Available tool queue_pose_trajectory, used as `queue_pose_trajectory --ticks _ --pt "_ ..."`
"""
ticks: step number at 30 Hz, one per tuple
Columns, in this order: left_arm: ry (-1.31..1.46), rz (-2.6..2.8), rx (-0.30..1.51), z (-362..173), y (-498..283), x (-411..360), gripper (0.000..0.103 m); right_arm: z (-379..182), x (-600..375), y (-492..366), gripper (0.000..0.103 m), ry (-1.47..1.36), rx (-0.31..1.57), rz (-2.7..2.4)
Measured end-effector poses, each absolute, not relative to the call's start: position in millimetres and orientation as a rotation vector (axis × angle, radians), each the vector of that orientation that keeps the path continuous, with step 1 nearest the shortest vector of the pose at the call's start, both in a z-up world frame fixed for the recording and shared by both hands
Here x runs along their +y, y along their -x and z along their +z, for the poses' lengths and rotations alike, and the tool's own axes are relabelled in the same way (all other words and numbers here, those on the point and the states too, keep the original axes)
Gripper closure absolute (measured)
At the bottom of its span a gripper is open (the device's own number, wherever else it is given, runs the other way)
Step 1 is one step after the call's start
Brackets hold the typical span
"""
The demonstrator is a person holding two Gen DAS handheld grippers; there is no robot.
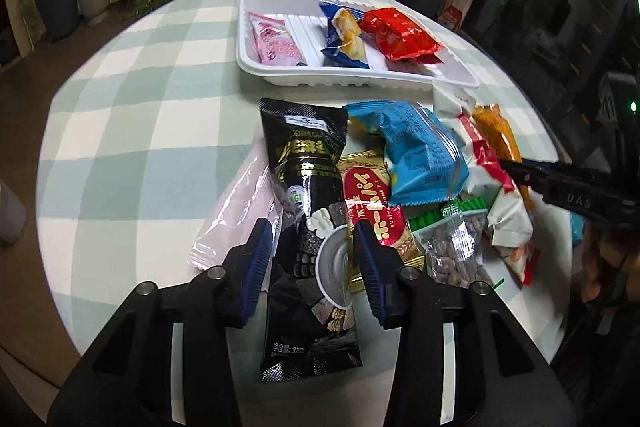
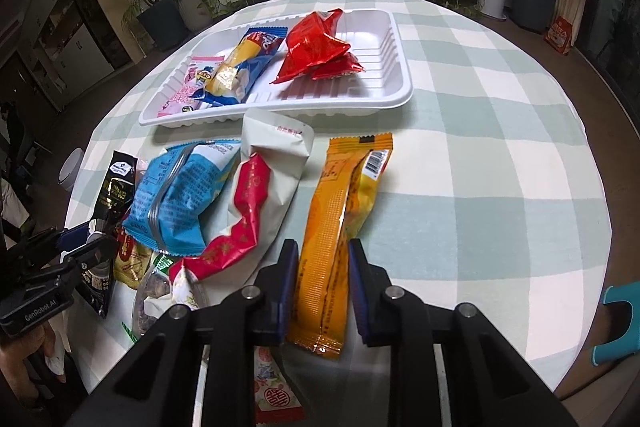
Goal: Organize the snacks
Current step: 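Grasp the black sesame pack with the left tool while the right tool grasps the orange bar, then carry the black pack and orange bar into the white tray and release both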
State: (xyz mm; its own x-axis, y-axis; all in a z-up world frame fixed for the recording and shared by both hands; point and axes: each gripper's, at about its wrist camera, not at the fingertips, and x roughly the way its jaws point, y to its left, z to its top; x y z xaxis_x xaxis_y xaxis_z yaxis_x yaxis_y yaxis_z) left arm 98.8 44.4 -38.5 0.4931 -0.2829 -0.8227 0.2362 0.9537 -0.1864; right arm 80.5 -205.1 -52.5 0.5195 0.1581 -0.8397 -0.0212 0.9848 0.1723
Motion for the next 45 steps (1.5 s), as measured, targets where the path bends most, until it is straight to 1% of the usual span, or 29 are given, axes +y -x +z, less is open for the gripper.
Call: queue_pose_trajectory --ticks 9,12,16,18,22,25,30,34,36,40,45 --pt "-0.007 -0.289 1.022 -40.9 -104.5 34.1 0.062 -53.8 -203.4 -81.3 0.076 -0.137 1.024 0.110" --pt "-0.027 -0.273 1.023 -41.0 -104.4 32.7 0.060 -55.4 -203.5 -82.1 0.076 -0.131 1.030 0.102" --pt "-0.153 -0.201 1.042 -47.0 -97.0 26.7 0.061 -57.7 -205.0 -82.7 0.076 -0.124 1.035 0.087" --pt "-0.159 -0.214 1.042 -46.4 -94.3 24.5 0.061 -58.4 -205.7 -82.9 0.076 -0.117 1.037 0.077" --pt "-0.085 -0.264 1.052 -47.1 -96.0 28.4 0.065 -58.9 -204.1 -83.5 0.076 -0.106 1.037 0.077" --pt "-0.094 -0.262 1.050 -47.4 -95.4 27.5 0.069 -59.6 -203.1 -83.7 0.076 -0.101 1.038 0.077" --pt "-0.127 -0.266 1.041 -46.6 -90.6 21.7 0.078 -59.5 -202.1 -82.9 0.076 -0.093 1.039 0.083" --pt "-0.118 -0.282 1.042 -45.6 -88.1 22.0 0.080 -60.0 -202.9 -81.9 0.077 -0.099 1.039 0.093" --pt "-0.105 -0.289 1.043 -45.3 -87.2 23.3 0.080 -59.7 -203.4 -80.9 0.081 -0.104 1.038 0.099" --pt "-0.049 -0.298 1.034 -41.8 -86.5 32.5 0.082 -57.8 -206.5 -79.6 0.083 -0.126 1.032 0.108" --pt "0.029 -0.309 1.004 -34.3 -84.8 43.3 0.082 -54.8 -211.1 -79.2 0.084 -0.158 1.021 0.116"
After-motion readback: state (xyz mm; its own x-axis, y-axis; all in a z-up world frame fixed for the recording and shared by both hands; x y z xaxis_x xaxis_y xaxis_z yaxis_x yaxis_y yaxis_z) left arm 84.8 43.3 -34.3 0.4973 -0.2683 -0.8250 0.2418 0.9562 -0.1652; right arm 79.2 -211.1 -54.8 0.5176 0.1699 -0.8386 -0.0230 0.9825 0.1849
